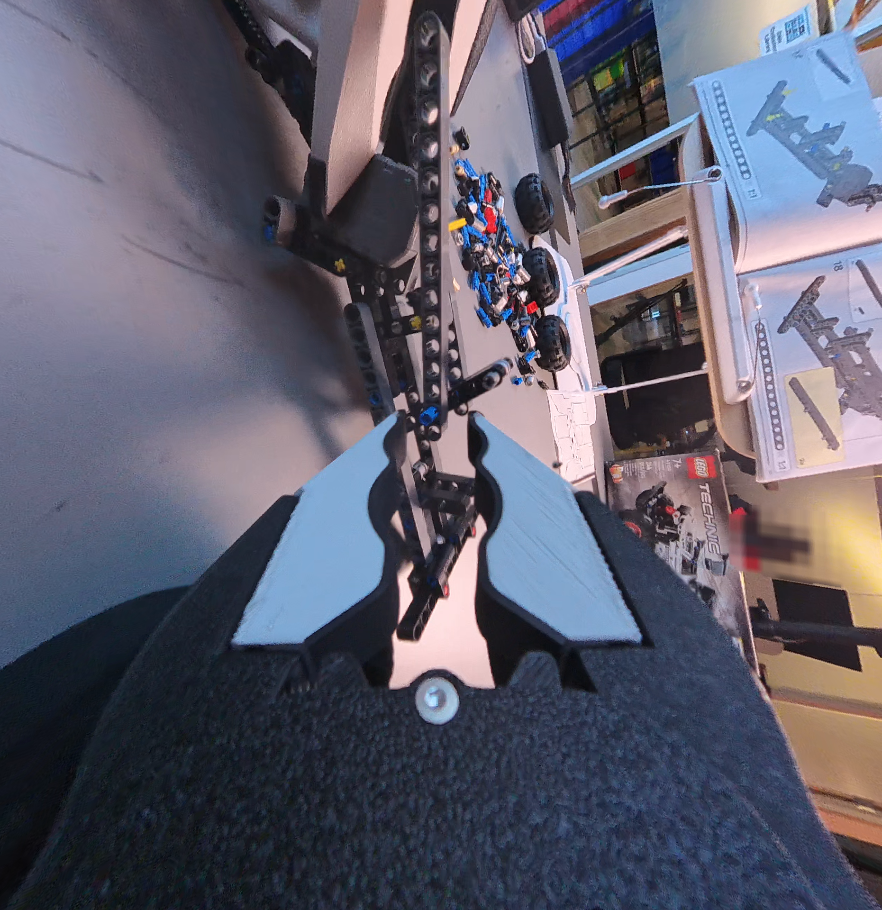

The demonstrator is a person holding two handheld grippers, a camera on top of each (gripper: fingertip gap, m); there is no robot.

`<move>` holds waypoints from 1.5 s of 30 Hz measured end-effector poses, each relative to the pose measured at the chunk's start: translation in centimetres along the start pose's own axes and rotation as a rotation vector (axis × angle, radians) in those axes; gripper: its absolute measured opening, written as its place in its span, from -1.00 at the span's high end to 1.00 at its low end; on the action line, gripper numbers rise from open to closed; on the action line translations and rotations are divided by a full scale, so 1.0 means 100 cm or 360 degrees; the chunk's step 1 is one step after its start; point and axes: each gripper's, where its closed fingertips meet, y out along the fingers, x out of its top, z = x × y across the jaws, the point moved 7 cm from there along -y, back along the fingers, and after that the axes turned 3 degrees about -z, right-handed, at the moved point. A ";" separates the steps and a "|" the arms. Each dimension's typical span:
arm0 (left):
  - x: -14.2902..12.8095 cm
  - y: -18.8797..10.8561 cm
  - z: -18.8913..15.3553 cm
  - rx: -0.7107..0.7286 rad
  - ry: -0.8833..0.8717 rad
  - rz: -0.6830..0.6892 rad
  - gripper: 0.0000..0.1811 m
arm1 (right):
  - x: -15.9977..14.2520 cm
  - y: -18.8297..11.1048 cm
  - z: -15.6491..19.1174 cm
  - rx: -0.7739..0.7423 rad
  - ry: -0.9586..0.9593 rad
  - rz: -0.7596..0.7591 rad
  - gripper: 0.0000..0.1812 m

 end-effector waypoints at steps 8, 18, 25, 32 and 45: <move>0.007 -0.014 0.004 -0.0079 -0.0239 -0.0110 0.53 | 0.012 0.007 -0.013 -0.0016 -0.0033 0.0017 0.92; 0.022 -0.010 -0.005 0.0282 0.0010 0.0100 0.29 | 0.028 0.023 0.005 -0.0098 -0.0223 0.0129 0.92; 0.018 0.018 -0.002 0.0401 0.0027 0.0198 0.42 | 0.038 0.029 0.020 -0.0147 -0.0238 0.0082 0.92; 0.016 0.009 0.015 0.0621 0.0000 0.0195 0.48 | 0.035 0.020 0.019 -0.0217 -0.0075 0.0131 0.94; 0.022 0.019 -0.012 0.0271 0.0048 0.0121 0.42 | 0.027 -0.017 -0.012 -0.0226 0.0512 -0.0088 0.94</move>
